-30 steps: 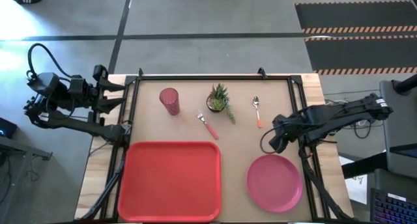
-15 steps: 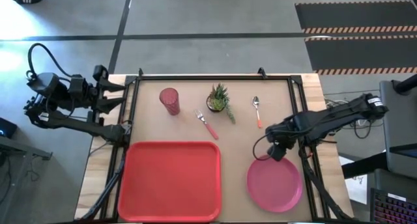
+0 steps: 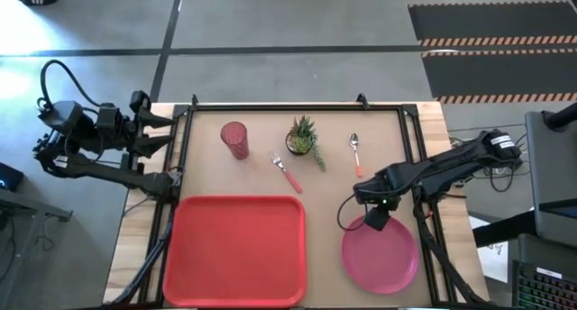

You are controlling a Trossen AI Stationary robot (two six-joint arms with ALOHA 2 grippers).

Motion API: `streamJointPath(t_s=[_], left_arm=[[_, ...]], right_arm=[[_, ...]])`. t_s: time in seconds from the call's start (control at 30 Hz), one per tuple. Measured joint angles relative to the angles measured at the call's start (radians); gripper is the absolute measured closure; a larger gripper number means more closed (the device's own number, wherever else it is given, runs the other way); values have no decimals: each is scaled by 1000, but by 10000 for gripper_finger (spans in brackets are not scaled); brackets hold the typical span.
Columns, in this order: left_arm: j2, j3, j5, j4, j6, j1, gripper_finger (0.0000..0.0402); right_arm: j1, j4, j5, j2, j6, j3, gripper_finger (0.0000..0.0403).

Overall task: Pick and place plate/cup/fork/spoon on tray
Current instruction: Put the pink plate on the orange tray

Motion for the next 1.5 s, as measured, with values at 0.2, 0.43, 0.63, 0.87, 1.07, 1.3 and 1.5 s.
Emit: streamJointPath(t_s=[0.2, 0.43, 0.63, 0.87, 1.07, 1.3, 1.5], left_arm=[[0, 0, 21, 2, -1, 0, 252], [0, 0, 34, 2, -2, 0, 252], [0, 0, 34, 3, -2, 0, 252], [0, 0, 34, 3, -2, 0, 252], [0, 0, 34, 3, -1, 0, 252], [0, 0, 34, 4, -1, 0, 252], [0, 0, 34, 4, -1, 0, 252]], right_arm=[[-1, 73, -22, 69, -61, 0, 234], [-2, 87, -22, 124, -113, 0, 234], [-1, 90, -16, 98, -106, 33, 234], [-1, 87, 33, 58, -105, 49, 234], [-3, 83, 60, 60, -146, 41, 234], [-3, 86, 58, 69, -183, 11, 234], [-3, 95, 54, 69, -192, -13, 234]])
